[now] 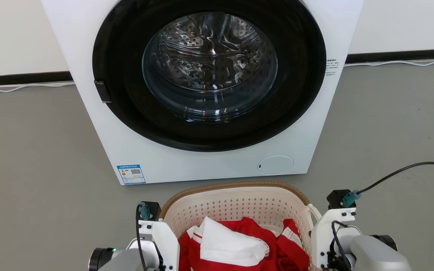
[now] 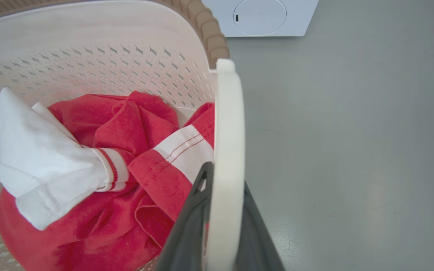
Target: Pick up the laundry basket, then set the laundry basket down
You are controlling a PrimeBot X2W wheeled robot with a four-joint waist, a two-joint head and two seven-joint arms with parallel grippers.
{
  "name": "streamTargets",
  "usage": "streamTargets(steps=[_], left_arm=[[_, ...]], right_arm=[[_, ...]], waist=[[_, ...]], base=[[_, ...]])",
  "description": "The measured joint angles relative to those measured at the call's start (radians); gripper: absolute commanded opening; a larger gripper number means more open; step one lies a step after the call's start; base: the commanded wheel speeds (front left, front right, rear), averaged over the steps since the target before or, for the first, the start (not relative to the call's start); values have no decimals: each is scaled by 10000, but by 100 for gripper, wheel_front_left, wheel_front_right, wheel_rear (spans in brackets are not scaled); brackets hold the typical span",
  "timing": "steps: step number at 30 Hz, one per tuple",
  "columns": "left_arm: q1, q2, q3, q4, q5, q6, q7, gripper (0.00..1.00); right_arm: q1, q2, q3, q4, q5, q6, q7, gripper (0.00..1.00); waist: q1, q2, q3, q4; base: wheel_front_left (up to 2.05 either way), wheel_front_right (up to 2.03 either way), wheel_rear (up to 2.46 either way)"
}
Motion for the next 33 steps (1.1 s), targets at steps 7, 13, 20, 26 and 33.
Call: streamTargets(steps=[7,13,20,26,33], left_arm=[[0,-6,-6,33,0,-8,0,0],[0,-10,-8,54,4,-10,0,0],[0,-13,-8,59,4,-10,2,0],[0,-21,-8,59,15,-10,0,0],[-1,-23,-8,59,17,-10,0,0]], right_arm=[[0,2,19,-2,4,0,0,0],[0,4,29,-2,77,0,-2,0],[0,8,-42,-2,69,0,-4,0],[0,12,-207,-2,-36,0,-4,0],[0,15,-297,-2,-107,0,-4,0]], waist=[[0,0,-11,-19],[0,0,-6,-61],[0,0,28,-127],[0,0,26,-142],[0,0,24,-131]], base=[[0,0,0],[0,0,0],[0,0,0],[0,0,0],[0,0,0]])
